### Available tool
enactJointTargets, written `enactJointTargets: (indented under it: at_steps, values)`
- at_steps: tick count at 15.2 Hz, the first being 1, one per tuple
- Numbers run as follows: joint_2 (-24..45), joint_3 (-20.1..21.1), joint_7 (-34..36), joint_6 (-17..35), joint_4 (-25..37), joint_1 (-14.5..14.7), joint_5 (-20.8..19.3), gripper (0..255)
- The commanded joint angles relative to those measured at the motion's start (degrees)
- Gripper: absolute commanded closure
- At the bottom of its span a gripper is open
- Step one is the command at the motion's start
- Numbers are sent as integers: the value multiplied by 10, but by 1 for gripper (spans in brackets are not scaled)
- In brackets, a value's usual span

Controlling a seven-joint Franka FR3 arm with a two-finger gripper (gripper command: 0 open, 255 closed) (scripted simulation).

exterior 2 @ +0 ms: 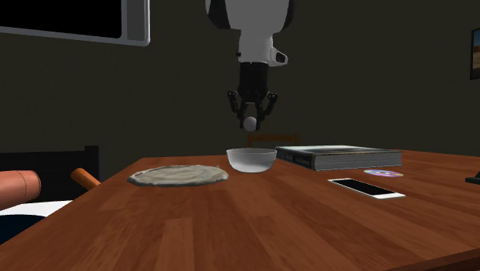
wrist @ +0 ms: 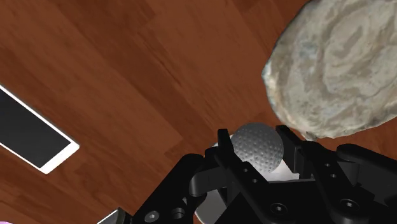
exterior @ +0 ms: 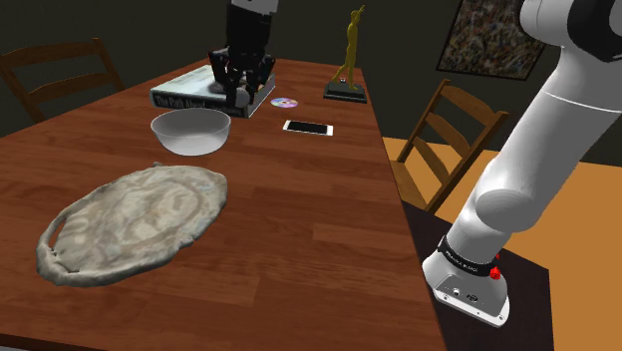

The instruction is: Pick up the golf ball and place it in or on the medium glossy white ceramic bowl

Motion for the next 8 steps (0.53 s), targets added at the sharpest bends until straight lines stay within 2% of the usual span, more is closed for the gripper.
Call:
enactJointTargets:
  at_steps: [1,5,8]
  values:
    - [53,6,13,-10,57,3,-29,255]
    - [169,8,35,-46,194,28,-90,255]
    - [267,1,43,-92,329,64,-136,255]
